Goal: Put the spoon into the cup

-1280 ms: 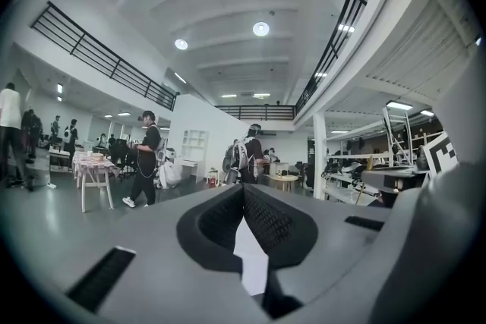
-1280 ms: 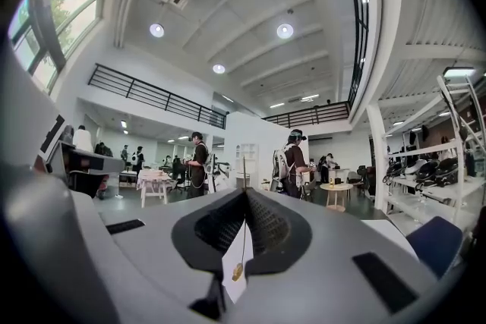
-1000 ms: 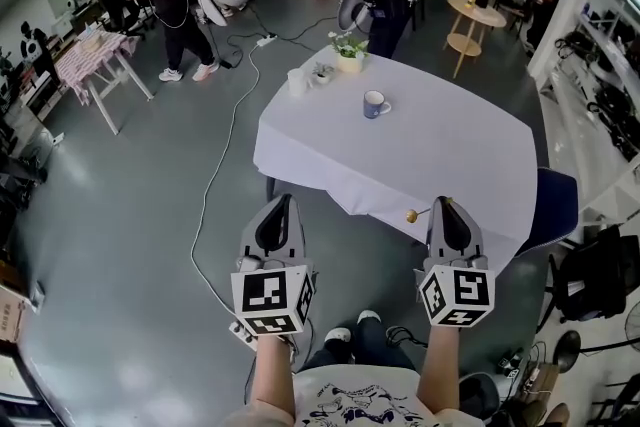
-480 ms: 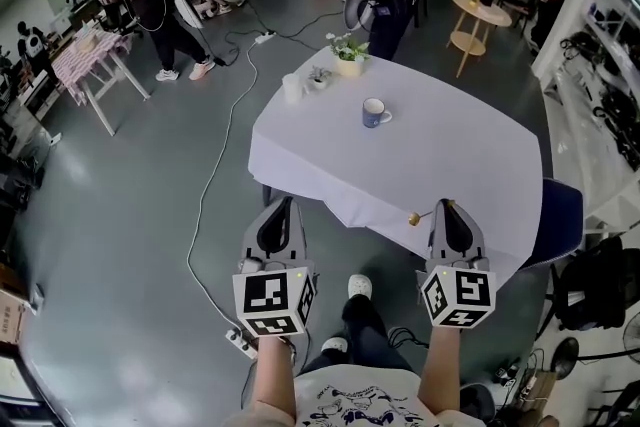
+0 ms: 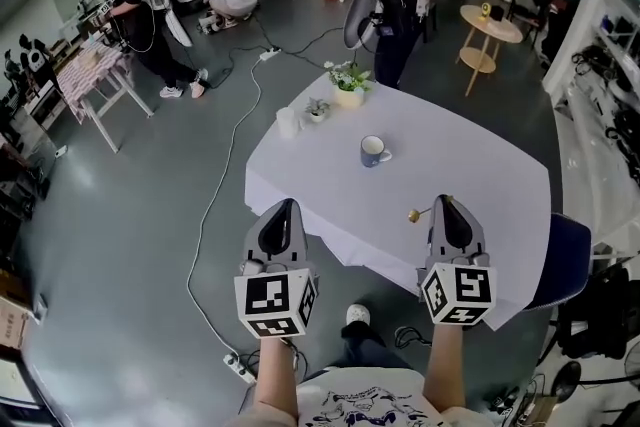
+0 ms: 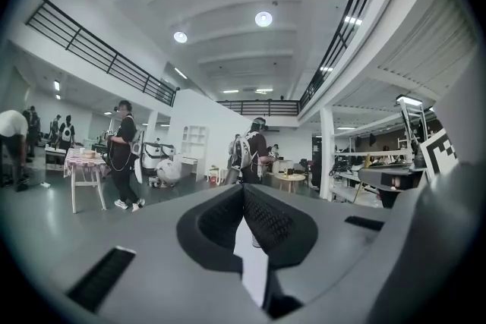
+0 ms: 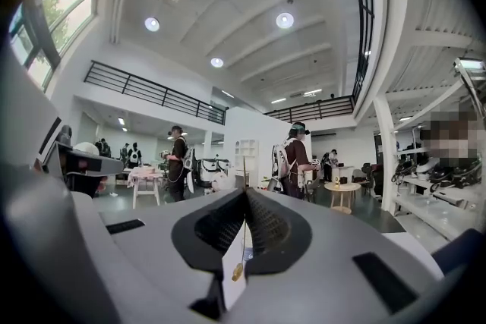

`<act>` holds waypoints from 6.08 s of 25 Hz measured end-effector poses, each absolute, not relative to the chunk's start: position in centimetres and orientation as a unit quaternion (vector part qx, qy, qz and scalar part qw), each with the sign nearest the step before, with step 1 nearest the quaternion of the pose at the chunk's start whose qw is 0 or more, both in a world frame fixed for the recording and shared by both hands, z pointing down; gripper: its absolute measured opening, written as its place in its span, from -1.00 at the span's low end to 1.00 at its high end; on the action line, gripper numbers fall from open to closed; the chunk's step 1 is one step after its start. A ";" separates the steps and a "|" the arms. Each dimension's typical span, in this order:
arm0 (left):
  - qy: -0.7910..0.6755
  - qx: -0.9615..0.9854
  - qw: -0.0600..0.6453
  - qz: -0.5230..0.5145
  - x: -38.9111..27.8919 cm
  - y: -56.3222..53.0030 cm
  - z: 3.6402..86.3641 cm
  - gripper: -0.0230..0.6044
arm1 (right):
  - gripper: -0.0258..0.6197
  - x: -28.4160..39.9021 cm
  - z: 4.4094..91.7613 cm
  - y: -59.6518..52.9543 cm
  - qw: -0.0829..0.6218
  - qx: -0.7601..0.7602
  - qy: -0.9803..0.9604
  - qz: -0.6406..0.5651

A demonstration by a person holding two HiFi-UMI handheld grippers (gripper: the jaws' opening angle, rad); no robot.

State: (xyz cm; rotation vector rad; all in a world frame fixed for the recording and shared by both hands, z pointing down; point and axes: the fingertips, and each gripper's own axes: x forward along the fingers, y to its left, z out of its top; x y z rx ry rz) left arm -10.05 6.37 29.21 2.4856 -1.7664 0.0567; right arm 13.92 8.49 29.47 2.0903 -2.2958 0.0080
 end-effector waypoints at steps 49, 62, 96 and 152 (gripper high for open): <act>-0.528 0.835 0.123 0.093 -3.3 -38.9 39.1 -0.88 | -0.87 16.9 39.9 -35.6 0.058 0.653 -0.746 0.112; -0.487 0.846 0.166 0.142 -1.1 -44.3 46.1 -0.88 | -0.87 17.6 46.7 -39.3 0.077 0.652 -0.733 0.177; -0.508 0.803 0.239 0.200 -1.7 -41.5 57.5 -0.88 | -0.86 16.3 60.8 -39.5 0.124 0.589 -0.750 0.274; -0.556 0.828 0.065 0.027 -2.0 -35.8 30.7 -0.88 | -0.85 18.9 29.7 -33.1 -0.030 0.664 -0.747 0.006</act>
